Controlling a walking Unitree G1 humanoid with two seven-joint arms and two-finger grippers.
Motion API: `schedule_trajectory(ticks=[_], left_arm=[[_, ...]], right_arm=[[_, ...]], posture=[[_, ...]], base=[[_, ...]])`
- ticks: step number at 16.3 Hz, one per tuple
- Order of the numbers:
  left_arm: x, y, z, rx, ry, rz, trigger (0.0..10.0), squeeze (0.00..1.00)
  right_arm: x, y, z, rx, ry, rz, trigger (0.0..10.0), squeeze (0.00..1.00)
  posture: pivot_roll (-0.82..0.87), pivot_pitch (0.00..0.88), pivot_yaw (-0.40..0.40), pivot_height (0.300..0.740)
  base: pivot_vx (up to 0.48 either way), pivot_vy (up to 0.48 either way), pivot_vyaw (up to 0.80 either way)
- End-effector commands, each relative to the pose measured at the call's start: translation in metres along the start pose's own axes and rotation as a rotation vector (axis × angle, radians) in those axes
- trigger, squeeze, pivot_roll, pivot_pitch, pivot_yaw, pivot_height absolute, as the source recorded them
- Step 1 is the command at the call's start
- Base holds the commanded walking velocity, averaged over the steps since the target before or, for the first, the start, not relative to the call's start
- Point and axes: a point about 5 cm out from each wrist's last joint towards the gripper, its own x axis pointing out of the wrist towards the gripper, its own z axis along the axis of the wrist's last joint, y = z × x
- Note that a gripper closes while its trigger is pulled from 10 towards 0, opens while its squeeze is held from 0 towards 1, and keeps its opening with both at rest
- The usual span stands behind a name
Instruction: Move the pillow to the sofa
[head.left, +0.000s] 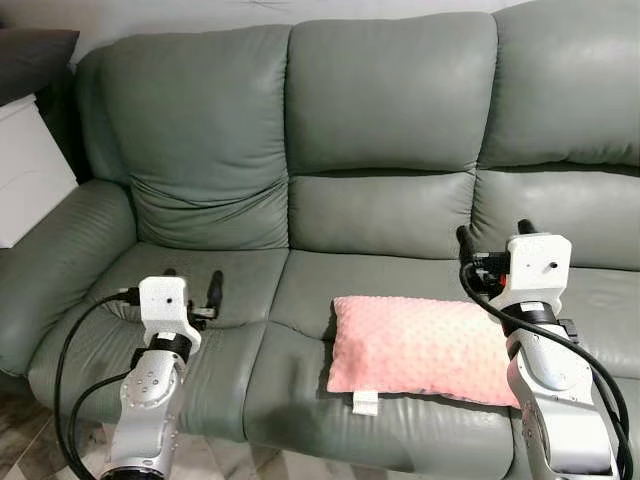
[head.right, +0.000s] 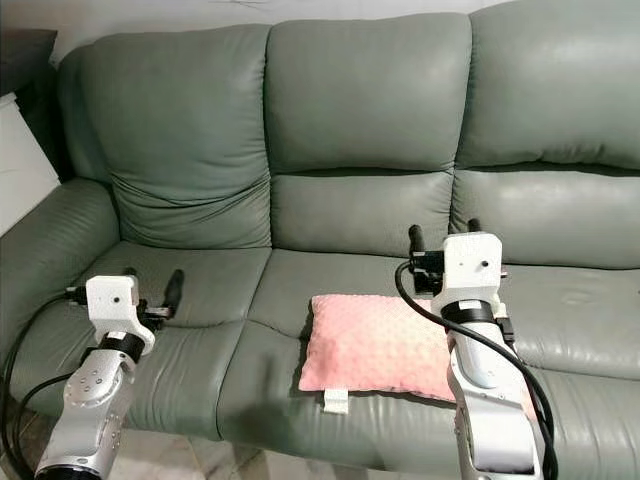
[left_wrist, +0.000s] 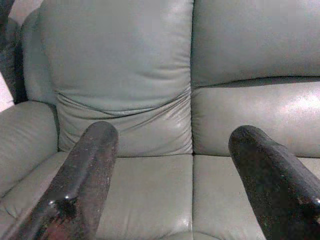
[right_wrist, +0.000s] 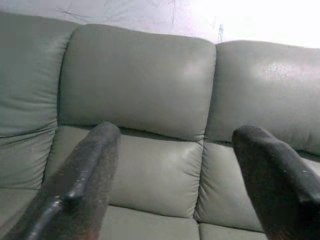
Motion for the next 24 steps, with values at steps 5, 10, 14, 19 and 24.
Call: schedule_trajectory(ticks=[5, 10, 14, 19, 24], left_arm=[[-0.001, 0.0, -0.021, -0.031, 0.133, -0.011, 10.0, 1.0], [0.001, -0.011, -0.023, -0.062, 0.162, -0.044, 10.0, 1.0], [0.007, -0.015, -0.02, -0.074, 0.173, 0.02, 10.0, 1.0], [0.009, -0.02, -0.021, -0.119, 0.165, 0.062, 10.0, 0.0], [0.022, -0.026, -0.007, -0.113, 0.125, 0.012, 10.0, 0.0]], right_arm=[[-0.004, 0.0, -0.022, -0.013, 0.124, 0.006, 10.0, 1.0], [-0.008, 0.0, -0.029, 0.008, 0.18, -0.001, 10.0, 1.0], [-0.004, 0.004, -0.027, 0.0, 0.19, 0.045, 10.0, 1.0], [0.022, 0.016, -0.009, -0.047, 0.155, 0.185, 10.0, 1.0], [0.03, 0.037, -0.01, 0.011, 0.144, 0.203, 10.0, 1.0]], posture=[[-0.18, 0.0, 0.095, 0.74], [-0.19, 0.007, 0.091, 0.74], [-0.2, 0.005, 0.049, 0.74], [-0.18, 0.0, -0.098, 0.74], [-0.15, 0.0, -0.039, 0.74]], base=[[0.0, 0.0, 0.0], [0.0, 0.0, 0.0], [0.0, 0.0, 0.0], [0.0, 0.0, 0.0], [0.0, 0.0, 0.0]])
